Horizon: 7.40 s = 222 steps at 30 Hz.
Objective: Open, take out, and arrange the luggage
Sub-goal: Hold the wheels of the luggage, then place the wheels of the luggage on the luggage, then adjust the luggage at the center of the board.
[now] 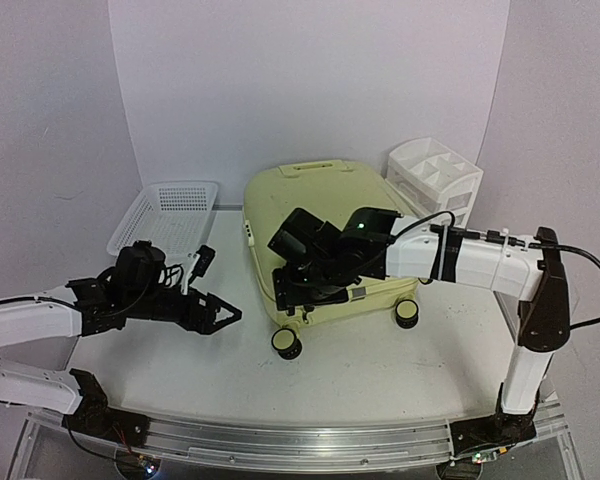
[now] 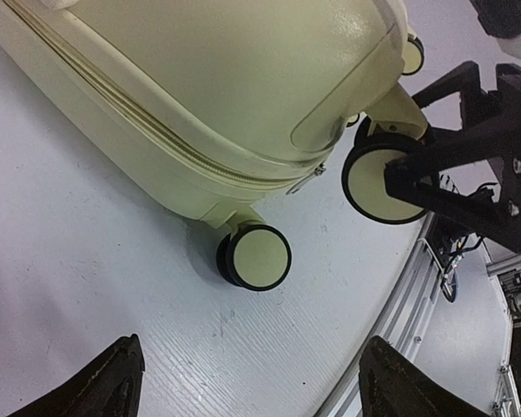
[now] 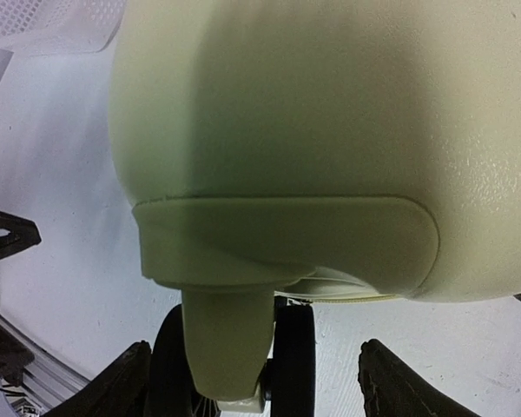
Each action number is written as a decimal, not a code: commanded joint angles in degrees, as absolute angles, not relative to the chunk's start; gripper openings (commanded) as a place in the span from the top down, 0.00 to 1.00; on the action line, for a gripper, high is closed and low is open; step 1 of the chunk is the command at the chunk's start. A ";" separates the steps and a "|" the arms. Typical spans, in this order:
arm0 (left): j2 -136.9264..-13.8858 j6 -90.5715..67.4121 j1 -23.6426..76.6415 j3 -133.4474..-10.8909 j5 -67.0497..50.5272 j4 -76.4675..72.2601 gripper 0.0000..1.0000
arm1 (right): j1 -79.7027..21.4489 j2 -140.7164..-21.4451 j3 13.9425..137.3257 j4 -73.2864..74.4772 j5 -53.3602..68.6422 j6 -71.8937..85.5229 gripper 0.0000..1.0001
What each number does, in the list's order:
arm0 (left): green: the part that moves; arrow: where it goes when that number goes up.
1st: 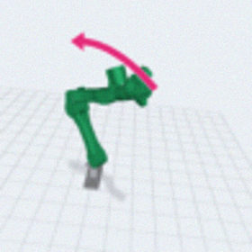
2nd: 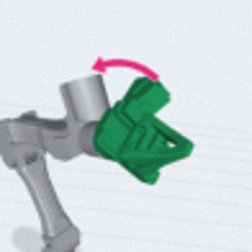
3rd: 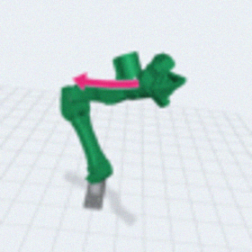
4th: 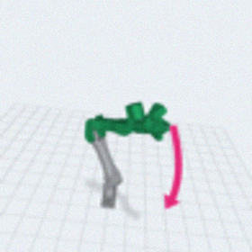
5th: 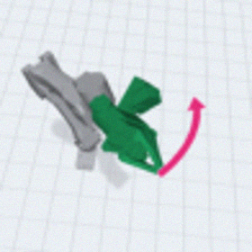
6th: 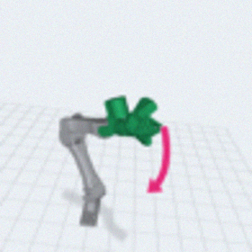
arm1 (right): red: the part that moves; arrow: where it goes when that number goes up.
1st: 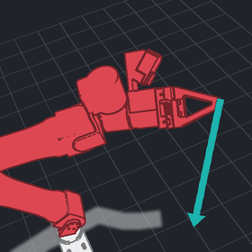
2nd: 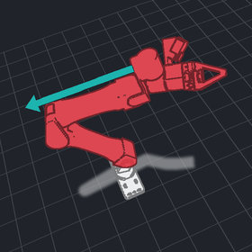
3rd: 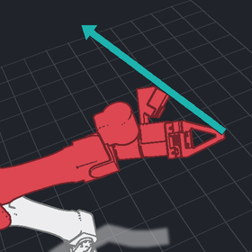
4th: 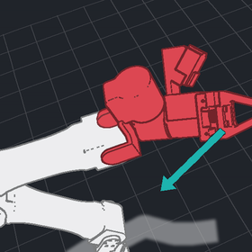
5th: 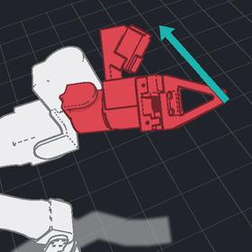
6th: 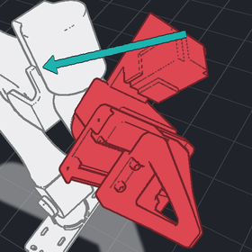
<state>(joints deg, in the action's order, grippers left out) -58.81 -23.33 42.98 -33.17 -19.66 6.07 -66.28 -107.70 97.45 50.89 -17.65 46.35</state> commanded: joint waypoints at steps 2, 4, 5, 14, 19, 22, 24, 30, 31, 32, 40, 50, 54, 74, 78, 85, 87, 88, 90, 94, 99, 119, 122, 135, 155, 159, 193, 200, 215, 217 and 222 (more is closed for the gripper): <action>-60.00 -20.69 46.14 -32.32 -18.55 0.30 0.16 | -66.36 -109.33 99.78 49.66 -20.79 46.06 0.28; -59.93 -19.50 48.06 -31.44 -16.69 -1.97 0.17 | -66.29 -109.25 99.59 49.66 -20.71 45.79 0.36; -59.82 -18.83 48.94 -31.01 -15.76 -2.59 0.17 | -66.32 -109.18 99.58 49.66 -20.56 45.48 0.40; -59.85 -16.61 53.01 -24.64 -9.27 -14.92 0.23 | -65.97 -107.22 101.75 47.88 -15.94 40.89 0.83; -60.13 -15.51 56.88 -21.22 -2.75 -23.38 0.23 | -65.96 -104.45 102.39 44.72 -14.12 39.73 0.86; -61.34 -13.45 58.53 -21.43 -1.58 -24.70 0.25 | -66.01 -102.75 101.81 42.23 -13.92 38.84 0.89; -62.32 -13.02 59.69 -21.39 -0.56 -26.01 0.28 | -65.97 -101.36 100.66 39.65 -14.12 38.47 0.89; -65.01 -15.45 62.26 -19.64 4.74 -33.03 0.33 | -65.97 -100.38 100.73 34.31 -14.28 36.61 0.92; -65.34 -16.07 62.35 -19.05 4.85 -35.12 0.34 | -65.93 -100.94 102.54 34.28 -14.17 36.00 0.92; -65.69 -16.73 62.51 -18.61 4.99 -36.53 0.36 | -65.93 -101.84 103.88 34.28 -13.95 35.50 0.92; -71.84 -17.46 66.34 -18.20 9.46 -45.73 0.46 | -65.92 -107.15 113.21 34.19 -13.38 34.55 0.92; -71.24 -18.82 66.33 -16.45 12.68 -46.15 0.45 | -65.83 -106.12 107.03 34.80 -16.50 35.26 0.44; -70.56 -21.25 66.36 -15.92 12.87 -45.65 0.43 | -65.83 -101.47 99.52 34.68 -15.37 33.88 0.27; -64.90 -18.27 61.26 -31.85 0.45 -19.17 0.47 | -62.72 -78.50 67.09 30.60 -25.84 28.74 0.24; -71.00 -17.11 61.25 -36.73 -3.26 -19.22 0.52 | -60.03 -75.98 63.55 31.05 -22.76 30.88 0.27; -82.14 -15.46 61.26 -45.63 -4.58 -19.25 0.60 | -59.69 -68.61 54.63 29.82 -25.08 30.86 0.28; -84.97 -15.17 61.26 -48.57 -6.32 -19.33 0.63 | -59.60 -66.01 51.60 28.82 -25.20 30.49 0.28; -86.46 -14.91 61.26 -50.04 -7.66 -19.34 0.64 | -59.60 -64.83 49.93 27.67 -24.85 30.08 0.28; -89.09 -15.01 61.32 -52.96 -9.71 -19.34 0.66 | -59.60 -62.41 45.98 24.54 -23.61 29.73 0.28; -92.45 -15.29 61.43 -56.77 -11.08 -19.57 0.67 | -59.59 -58.40 36.84 16.46 -20.13 25.96 0.22; -94.15 -13.37 61.43 -59.54 -11.43 -19.83 0.67 | -59.64 -56.84 35.03 14.50 -20.59 24.02 0.21; -92.75 -13.76 61.50 -62.35 -14.65 -19.83 0.62 | -59.61 -63.92 25.88 -8.85 -12.70 19.80 0.40; -87.77 -13.63 61.52 -57.62 -12.33 -19.25 0.61 | -59.36 -69.10 25.98 -15.45 -10.72 20.82 0.41; -75.07 -11.75 60.78 -47.24 -5.23 -14.62 0.59 | -55.99 -87.10 27.42 -40.90 -7.64 19.57 0.50; -75.39 7.72 58.83 -51.21 -6.61 -5.73 0.31 | -55.20 -92.09 26.02 -55.59 -10.75 14.78 0.58; -79.23 9.58 60.71 -54.02 -4.68 -5.72 0.18 | -55.11 -90.18 24.09 -54.75 -11.53 14.09 0.57; -87.17 -9.21 67.31 -55.48 13.89 -12.43 0.00 | -53.72 -82.10 32.21 -36.12 -2.43 8.95 0.62; -89.24 -8.43 67.88 -57.71 14.85 -12.66 0.00 | -53.72 -82.26 32.21 -36.66 -0.43 9.26 0.63; -90.53 -0.09 67.95 -61.72 19.51 -12.62 0.10 | -53.72 -83.07 32.83 -37.06 1.72 10.36 0.64; -90.93 -0.09 68.03 -62.34 19.26 -12.57 0.09 | -53.71 -83.14 33.02 -37.16 2.14 10.53 0.64; -89.27 5.46 67.98 -61.48 14.52 -12.59 0.03 | -53.71 -82.10 33.71 -36.66 2.80 10.90 0.64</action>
